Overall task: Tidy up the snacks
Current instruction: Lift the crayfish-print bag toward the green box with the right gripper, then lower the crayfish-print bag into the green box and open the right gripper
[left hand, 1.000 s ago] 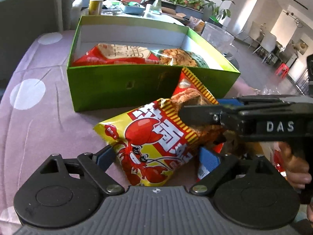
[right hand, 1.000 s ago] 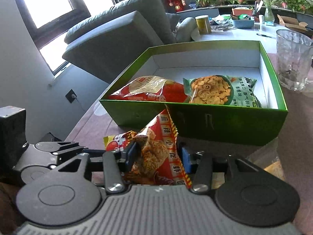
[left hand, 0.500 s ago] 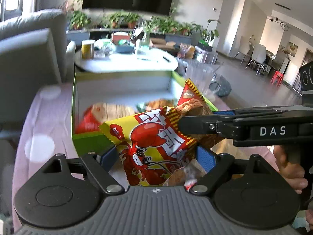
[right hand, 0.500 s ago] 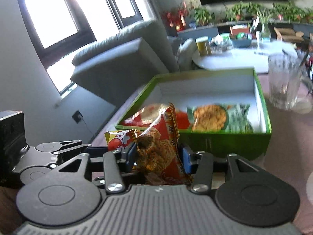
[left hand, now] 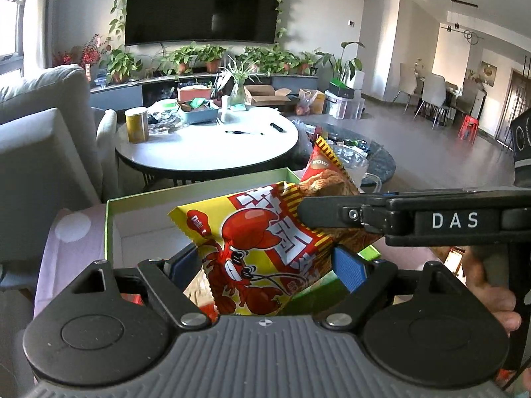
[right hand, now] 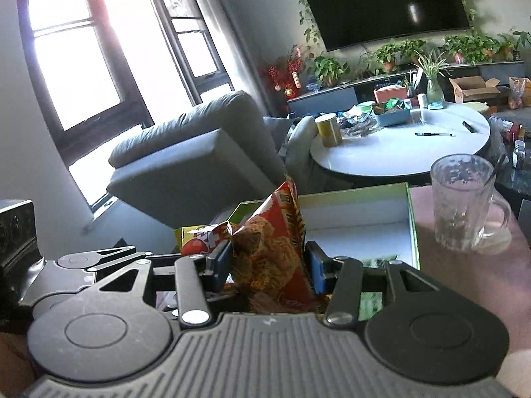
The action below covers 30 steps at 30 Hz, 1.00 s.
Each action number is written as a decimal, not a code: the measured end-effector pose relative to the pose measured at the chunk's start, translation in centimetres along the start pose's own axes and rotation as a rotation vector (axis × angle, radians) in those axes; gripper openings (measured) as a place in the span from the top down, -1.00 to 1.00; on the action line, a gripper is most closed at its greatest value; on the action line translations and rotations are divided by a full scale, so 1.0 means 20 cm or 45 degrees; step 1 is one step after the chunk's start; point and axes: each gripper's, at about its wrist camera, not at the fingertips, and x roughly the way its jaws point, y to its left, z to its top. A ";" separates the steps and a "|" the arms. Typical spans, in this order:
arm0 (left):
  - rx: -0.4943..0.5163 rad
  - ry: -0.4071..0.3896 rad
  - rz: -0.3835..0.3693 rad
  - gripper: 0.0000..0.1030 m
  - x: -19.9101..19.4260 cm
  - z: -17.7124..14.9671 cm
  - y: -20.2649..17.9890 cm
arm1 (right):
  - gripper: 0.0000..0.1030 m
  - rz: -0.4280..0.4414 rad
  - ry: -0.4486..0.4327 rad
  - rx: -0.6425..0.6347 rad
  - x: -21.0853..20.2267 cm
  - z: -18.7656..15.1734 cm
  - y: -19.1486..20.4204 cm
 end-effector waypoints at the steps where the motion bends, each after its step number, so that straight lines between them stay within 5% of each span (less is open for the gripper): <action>1: -0.001 0.009 -0.003 -0.62 0.02 0.02 0.00 | -0.09 -0.002 -0.001 0.007 0.01 0.01 -0.02; 18: 0.025 0.104 0.007 -0.62 0.37 0.15 0.03 | -0.09 -0.056 0.012 0.150 0.20 0.07 -0.24; 30: -0.038 0.176 0.071 -0.62 0.47 0.08 0.09 | -0.16 -0.111 0.043 0.246 0.22 0.00 -0.31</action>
